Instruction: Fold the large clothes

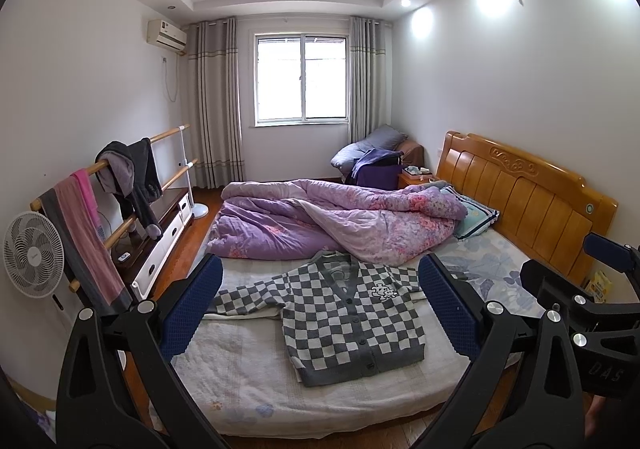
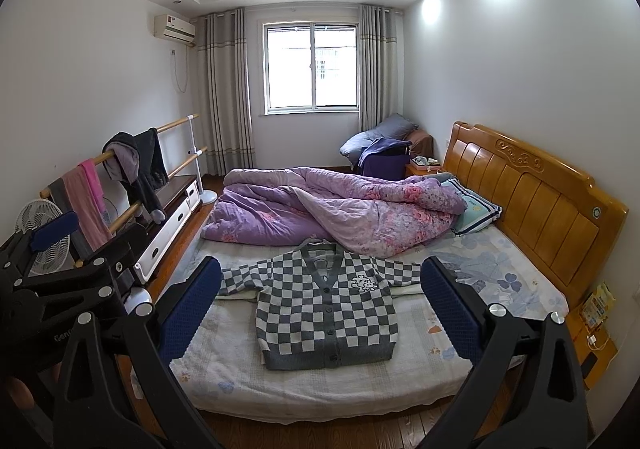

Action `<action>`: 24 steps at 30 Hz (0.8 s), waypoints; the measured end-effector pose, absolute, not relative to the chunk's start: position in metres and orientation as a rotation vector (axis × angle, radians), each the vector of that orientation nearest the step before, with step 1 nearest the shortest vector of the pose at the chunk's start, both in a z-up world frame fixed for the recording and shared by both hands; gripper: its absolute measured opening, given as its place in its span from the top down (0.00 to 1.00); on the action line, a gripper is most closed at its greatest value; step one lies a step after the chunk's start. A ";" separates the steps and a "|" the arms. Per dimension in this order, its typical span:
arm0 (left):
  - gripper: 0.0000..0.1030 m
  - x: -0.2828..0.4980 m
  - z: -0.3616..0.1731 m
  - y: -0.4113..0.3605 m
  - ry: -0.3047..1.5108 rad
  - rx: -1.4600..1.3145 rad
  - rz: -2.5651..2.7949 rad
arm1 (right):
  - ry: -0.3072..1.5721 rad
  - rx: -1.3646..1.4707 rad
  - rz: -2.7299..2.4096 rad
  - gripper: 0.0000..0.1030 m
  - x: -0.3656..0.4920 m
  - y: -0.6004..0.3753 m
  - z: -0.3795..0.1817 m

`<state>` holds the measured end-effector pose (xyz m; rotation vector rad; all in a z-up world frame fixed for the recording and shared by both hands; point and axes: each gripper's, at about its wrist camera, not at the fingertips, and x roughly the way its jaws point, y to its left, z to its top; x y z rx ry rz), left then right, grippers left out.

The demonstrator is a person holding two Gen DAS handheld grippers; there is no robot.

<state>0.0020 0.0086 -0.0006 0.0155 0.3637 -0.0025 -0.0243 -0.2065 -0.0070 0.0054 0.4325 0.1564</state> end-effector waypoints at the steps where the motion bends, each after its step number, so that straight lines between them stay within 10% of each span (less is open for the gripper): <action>1: 0.05 0.002 0.000 0.008 0.364 0.016 -0.001 | 0.431 0.004 0.155 0.07 -0.024 -0.204 -0.008; 24: 0.05 0.002 -0.001 0.009 0.365 0.016 -0.003 | 0.438 -0.001 0.150 0.07 -0.019 -0.201 -0.019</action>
